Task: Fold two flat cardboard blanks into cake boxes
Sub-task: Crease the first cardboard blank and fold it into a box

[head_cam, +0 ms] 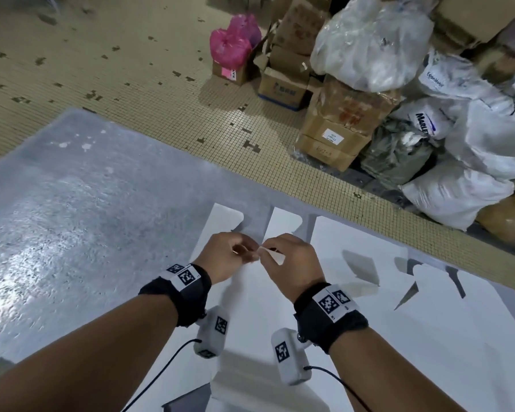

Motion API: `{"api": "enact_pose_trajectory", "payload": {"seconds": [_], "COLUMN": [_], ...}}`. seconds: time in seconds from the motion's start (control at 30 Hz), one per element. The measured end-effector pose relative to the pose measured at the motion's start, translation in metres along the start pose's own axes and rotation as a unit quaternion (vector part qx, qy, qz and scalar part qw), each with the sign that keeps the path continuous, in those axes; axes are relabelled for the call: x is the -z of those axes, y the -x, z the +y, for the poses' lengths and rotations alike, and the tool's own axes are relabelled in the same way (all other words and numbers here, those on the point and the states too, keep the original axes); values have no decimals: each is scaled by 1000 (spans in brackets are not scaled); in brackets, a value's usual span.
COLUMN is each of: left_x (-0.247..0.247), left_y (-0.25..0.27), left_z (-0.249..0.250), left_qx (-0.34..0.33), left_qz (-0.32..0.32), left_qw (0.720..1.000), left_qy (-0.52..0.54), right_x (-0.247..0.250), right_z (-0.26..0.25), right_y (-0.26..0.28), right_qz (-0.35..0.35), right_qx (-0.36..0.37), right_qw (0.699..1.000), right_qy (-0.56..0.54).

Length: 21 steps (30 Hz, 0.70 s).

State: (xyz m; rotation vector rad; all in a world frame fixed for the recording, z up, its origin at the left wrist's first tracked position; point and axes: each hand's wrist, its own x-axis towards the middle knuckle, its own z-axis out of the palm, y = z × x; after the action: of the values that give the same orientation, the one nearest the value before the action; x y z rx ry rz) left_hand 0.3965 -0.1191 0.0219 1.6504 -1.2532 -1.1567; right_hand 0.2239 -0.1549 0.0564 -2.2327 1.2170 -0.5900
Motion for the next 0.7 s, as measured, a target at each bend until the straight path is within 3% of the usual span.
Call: {"api": "enact_pose_trajectory", "payload": {"seconds": [0.4,0.57,0.7], "left_x": [-15,-16,-23], "left_y": [-22,-21,-27], "left_z": [-10,-24,-29], "left_qx": [-84,-58,-56], "left_qz": [17,-4,17], "left_qw": [995,998,996], "left_qy": [-55,-38,-66], "right_x": [-1,4,3], "right_z": [10,11,11], "right_y": [-11,-14,-13], "right_qz": [-11,-16,-24], "right_qx": [9,8,6], "right_qw": [1000,1000,1000], "right_qy": [4,-7,-14]}}
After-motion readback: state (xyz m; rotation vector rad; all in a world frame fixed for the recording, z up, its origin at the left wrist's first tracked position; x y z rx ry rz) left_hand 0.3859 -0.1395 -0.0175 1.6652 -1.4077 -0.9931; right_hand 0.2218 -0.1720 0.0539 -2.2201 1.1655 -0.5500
